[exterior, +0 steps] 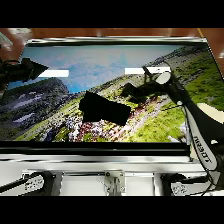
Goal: Fold the shirts.
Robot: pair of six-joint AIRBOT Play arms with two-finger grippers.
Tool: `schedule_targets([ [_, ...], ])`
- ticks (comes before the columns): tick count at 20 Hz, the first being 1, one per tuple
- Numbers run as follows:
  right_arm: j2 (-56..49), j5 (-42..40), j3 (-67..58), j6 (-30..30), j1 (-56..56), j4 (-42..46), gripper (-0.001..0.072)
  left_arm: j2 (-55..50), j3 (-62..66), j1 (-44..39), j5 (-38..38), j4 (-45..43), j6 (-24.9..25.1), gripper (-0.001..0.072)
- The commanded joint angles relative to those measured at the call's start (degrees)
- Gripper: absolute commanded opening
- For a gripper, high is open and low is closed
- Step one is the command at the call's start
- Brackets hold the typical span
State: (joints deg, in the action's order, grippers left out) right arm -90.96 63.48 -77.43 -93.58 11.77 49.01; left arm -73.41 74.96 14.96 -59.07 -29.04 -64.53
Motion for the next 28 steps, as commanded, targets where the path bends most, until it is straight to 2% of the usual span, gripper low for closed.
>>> schedule_targets([
  [1,3.02,19.1,3.08,-7.87,-6.93,22.71,0.0683,0.04,-0.2,0.0,-0.15,-0.15,0.04,0.0033],
  [2,2.97,16.28,5.64,-7.21,-6.84,20.02,0.0683,0.04,-0.2,0.0,-0.15,-0.13,0.04,0.0033],
  [6,1.16,-3.93,15.41,-3.56,-1.86,2.78,0.0682,0.04,-0.2,-0.11,-0.15,-0.13,0.04,0.0032],
  [10,-4.37,-9.92,15.65,3.08,2.69,-8.74,0.0682,0.04,-0.2,-0.44,-0.15,-0.11,0.04,0.0033],
  [12,-5.01,-12.7,15.65,3.15,3.26,-10.97,0.068,0.04,-0.2,-0.48,-0.13,-0.11,0.04,0.0033],
  [13,-5.07,-13.25,15.65,2.99,3.41,-11.72,0.0642,0.04,-0.17,-0.46,-0.13,-0.11,0.04,0.0033],
  [15,-5.2,-13.25,15.65,3.19,3.41,-12.44,0.0486,0.04,-0.2,-0.48,-0.13,-0.11,0.04,0.0033],
  [17,-5.16,-13.05,15.63,5.31,3.39,-13.68,0.0066,0.04,-0.2,-0.48,-0.13,-0.11,0.02,0.0032],
  [20,-2.84,-8.15,13.22,16.11,0.9,-18.12,0.0061,0.04,-0.2,-0.46,-0.48,-0.11,0.02,0.0033],
  [21,-0.92,-6.08,11.63,17.44,-0.85,-17.73,0.0061,0.04,-0.2,-0.46,-0.81,-0.13,0.02,0.0033],
  [23,4.46,-3.13,8.22,17.2,-6.91,-16.0,0.006,0.04,-0.2,-0.48,-1.75,-0.11,0.02,0.0033],
  [28,18.08,0.66,5.4,8.74,-29.46,-9.92,0.0061,0.2,-0.2,-0.52,-5.11,-0.13,0.09,0.0032],
])
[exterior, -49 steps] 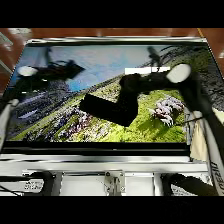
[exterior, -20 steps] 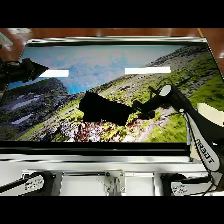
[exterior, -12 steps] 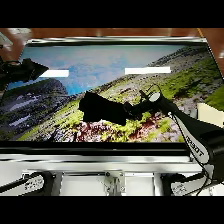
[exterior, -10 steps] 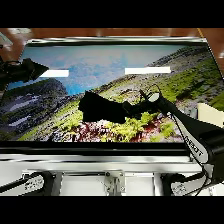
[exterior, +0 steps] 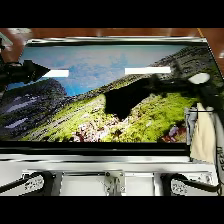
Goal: Fold the shirts.
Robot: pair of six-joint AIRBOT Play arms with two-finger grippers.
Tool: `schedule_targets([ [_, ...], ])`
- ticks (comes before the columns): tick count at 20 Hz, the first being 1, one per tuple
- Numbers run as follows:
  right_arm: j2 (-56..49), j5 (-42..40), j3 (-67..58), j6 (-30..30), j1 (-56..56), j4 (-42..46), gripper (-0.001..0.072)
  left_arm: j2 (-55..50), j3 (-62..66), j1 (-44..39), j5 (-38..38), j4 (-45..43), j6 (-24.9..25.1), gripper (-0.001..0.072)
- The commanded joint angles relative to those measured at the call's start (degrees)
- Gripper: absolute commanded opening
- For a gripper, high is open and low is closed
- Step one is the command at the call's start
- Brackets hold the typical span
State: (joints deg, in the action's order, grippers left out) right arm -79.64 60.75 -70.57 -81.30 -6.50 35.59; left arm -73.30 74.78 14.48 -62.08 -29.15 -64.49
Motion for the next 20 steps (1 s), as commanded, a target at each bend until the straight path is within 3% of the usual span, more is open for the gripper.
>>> schedule_targets([
  [1,9.05,4.98,-1.46,-4.72,-16.17,5.9,0.0061,0.17,-0.02,-0.17,-2.54,0.0,0.87,0.0033],
  [5,15.06,8.48,-1.46,-8.17,-33.81,14.73,0.0061,0.22,-0.02,-0.24,-4.26,0.02,1.03,0.0032],
  [9,16.04,9.81,-1.44,-8.31,-45.77,16.72,0.0061,0.22,-0.02,-0.24,-4.63,0.02,1.01,0.0033],
  [13,16.04,12.2,-1.44,-9.35,-49.88,21.53,0.0061,0.22,-0.02,-0.24,-4.61,0.63,0.98,0.0033],
  [20,16.06,21.84,0.35,-10.54,-49.88,40.85,0.006,0.2,-0.02,-2.67,-4.61,0.59,1.01,0.0033],
])
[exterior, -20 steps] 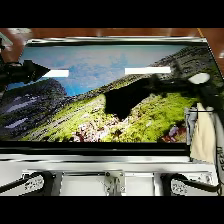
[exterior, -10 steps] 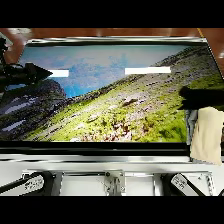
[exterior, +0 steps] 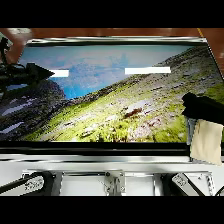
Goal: Fold the shirts.
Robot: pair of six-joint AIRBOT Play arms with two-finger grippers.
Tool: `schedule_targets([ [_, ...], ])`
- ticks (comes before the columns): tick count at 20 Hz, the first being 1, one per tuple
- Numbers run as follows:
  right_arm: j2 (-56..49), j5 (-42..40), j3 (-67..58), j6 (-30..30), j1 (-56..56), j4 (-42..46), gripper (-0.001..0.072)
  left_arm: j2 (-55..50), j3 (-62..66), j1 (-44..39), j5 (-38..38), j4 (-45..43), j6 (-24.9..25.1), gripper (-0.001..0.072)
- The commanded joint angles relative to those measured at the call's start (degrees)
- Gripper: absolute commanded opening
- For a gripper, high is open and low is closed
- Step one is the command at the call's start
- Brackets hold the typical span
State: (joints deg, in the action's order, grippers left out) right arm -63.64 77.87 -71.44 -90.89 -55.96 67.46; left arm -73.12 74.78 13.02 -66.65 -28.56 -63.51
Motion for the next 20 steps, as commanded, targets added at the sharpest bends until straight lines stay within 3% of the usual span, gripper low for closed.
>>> schedule_targets([
  [1,0.07,5.68,3.02,-0.94,-0.39,10.73,0.006,0.04,-0.02,-1.99,-0.07,0.0,0.02,0.0033],
  [5,0.07,7.26,13.57,-1.46,-0.42,16.68,0.0061,0.04,-0.02,-3.96,-0.04,0.0,0.0,0.0033],
  [11,0.07,6.12,22.23,-6.78,-0.42,21.84,0.0073,0.04,-0.02,-4.24,-0.04,0.02,-0.17,0.0033],
  [12,0.07,5.77,22.27,-8.46,-0.42,23.85,0.0196,0.04,-0.02,-4.24,-0.04,0.02,-0.17,0.0033],
  [13,0.07,5.62,22.1,-8.76,-0.42,25.51,0.0485,0.04,-0.02,-4.24,-0.02,0.02,-0.17,0.0033],
  [14,0.07,5.7,21.59,-7.48,-0.39,26.08,0.0604,0.02,-0.02,-4.24,-0.02,0.02,-0.17,0.0033],
  [18,0.07,7.19,11.08,-5.68,-0.33,25.24,0.0602,-0.09,-0.02,-4.24,0.11,0.0,-0.17,0.0032],
  [20,0.07,6.25,1.33,-0.46,-0.28,18.86,0.0602,-0.07,0.02,-5.01,0.02,-2.1,-0.2,0.0031],
])
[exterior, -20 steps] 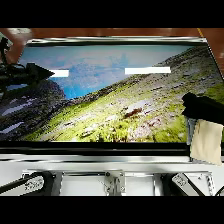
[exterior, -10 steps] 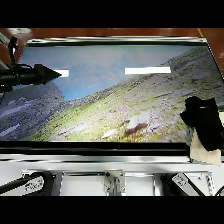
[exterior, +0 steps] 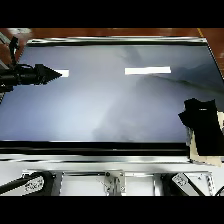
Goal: Fold the shirts.
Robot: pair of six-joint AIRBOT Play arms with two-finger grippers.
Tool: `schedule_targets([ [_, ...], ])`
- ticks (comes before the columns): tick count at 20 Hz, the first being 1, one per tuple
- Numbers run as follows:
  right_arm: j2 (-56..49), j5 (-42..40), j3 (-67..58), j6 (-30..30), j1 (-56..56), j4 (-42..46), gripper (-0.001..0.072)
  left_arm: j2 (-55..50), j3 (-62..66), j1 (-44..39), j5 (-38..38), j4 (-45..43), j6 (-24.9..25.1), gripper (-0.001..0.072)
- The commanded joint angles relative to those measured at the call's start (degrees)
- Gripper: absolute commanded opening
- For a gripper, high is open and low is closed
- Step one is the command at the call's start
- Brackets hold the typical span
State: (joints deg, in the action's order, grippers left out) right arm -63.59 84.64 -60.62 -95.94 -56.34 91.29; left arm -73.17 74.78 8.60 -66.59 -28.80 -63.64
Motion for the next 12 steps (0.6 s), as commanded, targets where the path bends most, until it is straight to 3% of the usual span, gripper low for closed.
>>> schedule_targets([
  [1,0.02,-2.49,-14.36,5.99,0.44,-9.38,0.0602,-0.02,0.11,-2.01,-0.09,-5.33,-0.74,0.003],
  [4,1.29,-6.14,-21.59,9.31,7.34,-18.21,0.0602,-0.2,0.11,-11.52,-0.61,-30.38,-11.5,0.0029],
  [6,1.9,-4.55,-20.72,9.68,17.86,-16.65,0.0602,-0.9,0.11,-20.72,-4.15,-50.95,-21.64,0.0031],
  [7,1.84,-3.93,-18.34,9.6,24.3,-13.94,0.0604,-1.29,0.11,-24.09,-5.31,-55.54,-24.41,0.0043],
  [8,1.66,-3.87,-15.54,9.27,29.46,-11.32,0.0665,-1.49,0.11,-26.25,-5.51,-56.28,-24.74,0.0091],
  [10,0.15,-1.55,-11.37,6.36,35.65,-10.34,0.0682,-1.46,0.11,-27.96,-5.6,-52.39,-24.7,0.0551],
  [12,-1.38,0.11,-9.11,6.69,38.69,-10.25,0.0681,-1.46,0.11,-27.78,-5.68,-49.62,-24.72,0.0557],
])
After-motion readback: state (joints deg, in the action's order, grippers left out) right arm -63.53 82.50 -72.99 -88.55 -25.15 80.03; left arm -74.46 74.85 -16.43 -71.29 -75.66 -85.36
